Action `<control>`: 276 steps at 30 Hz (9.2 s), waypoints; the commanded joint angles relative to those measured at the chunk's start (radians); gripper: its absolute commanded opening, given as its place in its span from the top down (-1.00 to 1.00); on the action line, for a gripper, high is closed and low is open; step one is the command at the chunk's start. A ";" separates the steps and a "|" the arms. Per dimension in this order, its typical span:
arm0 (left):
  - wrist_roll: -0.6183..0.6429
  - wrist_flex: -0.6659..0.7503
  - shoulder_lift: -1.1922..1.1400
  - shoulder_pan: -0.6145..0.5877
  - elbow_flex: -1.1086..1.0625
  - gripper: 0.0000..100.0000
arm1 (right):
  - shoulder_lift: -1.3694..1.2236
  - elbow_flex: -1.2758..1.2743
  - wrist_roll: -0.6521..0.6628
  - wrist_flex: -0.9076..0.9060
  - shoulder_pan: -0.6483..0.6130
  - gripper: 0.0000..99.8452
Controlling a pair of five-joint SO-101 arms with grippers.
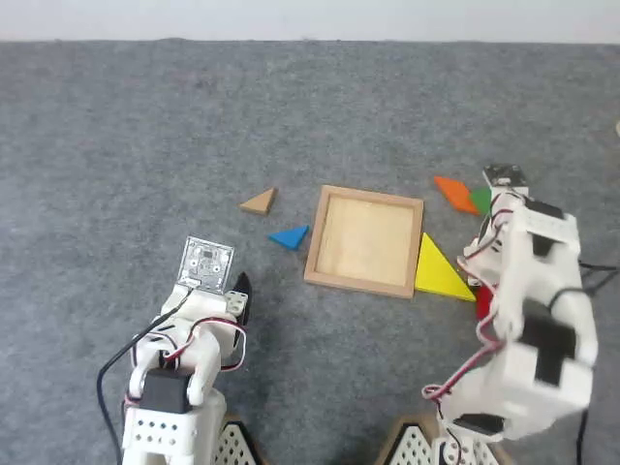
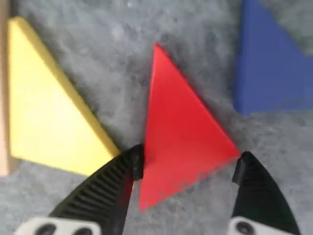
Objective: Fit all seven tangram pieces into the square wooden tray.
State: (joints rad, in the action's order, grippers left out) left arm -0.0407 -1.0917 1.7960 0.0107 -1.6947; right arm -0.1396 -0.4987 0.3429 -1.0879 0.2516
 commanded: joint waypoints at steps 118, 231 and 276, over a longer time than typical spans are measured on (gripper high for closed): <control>0.008 -0.003 0.014 0.006 0.012 0.78 | -0.225 0.450 0.624 0.025 -0.142 0.39; 0.008 -0.003 0.014 0.006 0.012 0.78 | -0.246 0.348 -0.075 -0.087 0.045 0.35; 0.008 -0.003 0.014 0.006 0.012 0.78 | -0.125 0.250 -0.083 -0.139 0.105 0.80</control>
State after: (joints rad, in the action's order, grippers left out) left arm -0.0407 -1.0917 1.7960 0.0107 -1.6947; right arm -0.2915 -0.2946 0.2693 -1.1492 0.3590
